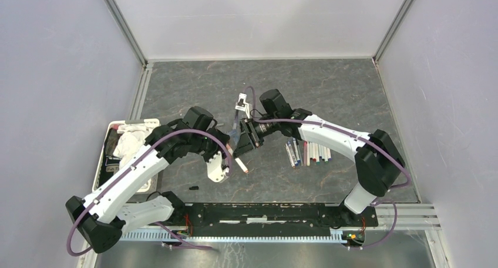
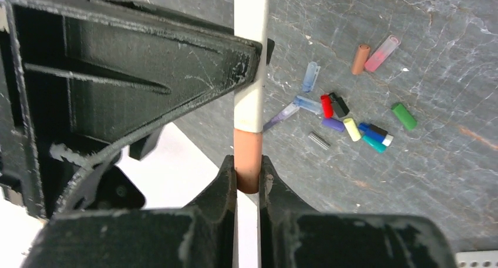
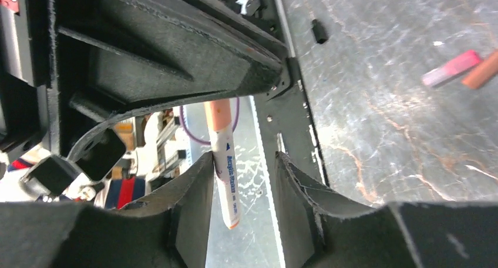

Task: Open the pen caps
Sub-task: Pick up the pen from the center of the board.

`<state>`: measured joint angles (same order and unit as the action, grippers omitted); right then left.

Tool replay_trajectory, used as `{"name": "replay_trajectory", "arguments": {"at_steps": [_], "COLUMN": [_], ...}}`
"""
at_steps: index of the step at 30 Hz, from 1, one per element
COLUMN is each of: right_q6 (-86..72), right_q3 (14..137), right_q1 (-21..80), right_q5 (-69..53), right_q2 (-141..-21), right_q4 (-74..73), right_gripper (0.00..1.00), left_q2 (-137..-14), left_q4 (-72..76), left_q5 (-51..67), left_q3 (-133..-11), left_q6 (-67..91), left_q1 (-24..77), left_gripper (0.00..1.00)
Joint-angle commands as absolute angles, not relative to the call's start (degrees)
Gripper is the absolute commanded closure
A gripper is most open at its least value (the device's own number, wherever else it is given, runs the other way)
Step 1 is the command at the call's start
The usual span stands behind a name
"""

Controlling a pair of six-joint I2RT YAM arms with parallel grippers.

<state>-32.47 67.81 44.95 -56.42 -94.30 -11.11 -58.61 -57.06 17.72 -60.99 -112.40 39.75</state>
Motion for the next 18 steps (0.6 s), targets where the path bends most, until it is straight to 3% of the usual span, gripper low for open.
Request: {"name": "replay_trajectory", "arguments": {"at_steps": [1,15,18], "right_q6": [-34.6,-46.7,-46.5], "right_q3": [65.2,57.4,57.0], "right_q1": [44.2,44.7,44.7], "right_q5": [-47.7,-51.8,-51.5], "right_q2": [-91.7,-91.3,-91.0], "right_q4": [-4.5,16.0,15.9], "right_gripper": [0.53,0.54,0.63], "left_q2": [-60.3,-63.9,-63.7], "left_q4": [-55.3,-53.7,-53.7], "left_q5": [17.0,13.8,13.5], "left_q3": [-63.2,-66.1,-65.3], "left_q6": [-98.4,-85.1,-85.1], "left_q1": [40.1,40.1,40.1], "left_gripper": [0.98,0.98,0.98]}}
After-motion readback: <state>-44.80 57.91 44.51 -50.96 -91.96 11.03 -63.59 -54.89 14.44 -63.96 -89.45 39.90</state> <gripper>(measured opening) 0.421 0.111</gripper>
